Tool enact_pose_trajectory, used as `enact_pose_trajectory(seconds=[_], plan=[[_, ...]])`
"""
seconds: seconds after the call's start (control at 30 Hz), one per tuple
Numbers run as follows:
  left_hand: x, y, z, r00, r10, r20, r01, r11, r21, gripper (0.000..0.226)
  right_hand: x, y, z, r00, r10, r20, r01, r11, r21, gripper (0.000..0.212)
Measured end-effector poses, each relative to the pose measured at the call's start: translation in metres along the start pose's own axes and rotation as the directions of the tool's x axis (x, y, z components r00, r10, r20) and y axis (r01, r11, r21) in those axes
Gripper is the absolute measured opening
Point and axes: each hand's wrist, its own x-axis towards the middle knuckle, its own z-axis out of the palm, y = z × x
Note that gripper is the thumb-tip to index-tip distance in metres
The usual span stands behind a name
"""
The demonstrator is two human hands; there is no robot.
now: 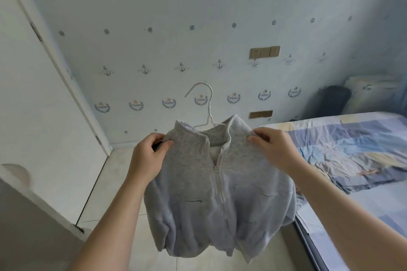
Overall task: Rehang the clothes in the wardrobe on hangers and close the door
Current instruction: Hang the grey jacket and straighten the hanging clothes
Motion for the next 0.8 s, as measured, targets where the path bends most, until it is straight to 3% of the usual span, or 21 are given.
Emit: enact_pose_trajectory(seconds=[0.3, 0.6, 0.7, 0.8], plan=[[-0.005, 0.091, -0.116, 0.960, 0.224, -0.167, -0.219, 0.975, 0.050, 0.008, -0.007, -0.118, -0.042, 0.964, -0.237, -0.122, 0.241, 0.970, 0.019, 0.010], [-0.003, 0.202, -0.287, 0.811, 0.509, -0.290, -0.465, 0.860, 0.208, 0.002, 0.005, -0.286, -0.072, 0.833, -0.472, -0.289, 0.514, 0.853, 0.089, 0.033], [-0.003, 0.240, -0.350, 0.745, 0.585, -0.321, -0.515, 0.810, 0.280, 0.001, 0.009, -0.353, -0.080, 0.770, -0.536, -0.347, 0.593, 0.801, 0.081, 0.032], [-0.007, 0.276, -0.411, 0.684, 0.643, -0.345, -0.533, 0.763, 0.366, 0.004, 0.013, -0.420, -0.088, 0.715, -0.597, -0.364, 0.656, 0.753, 0.054, 0.018]])
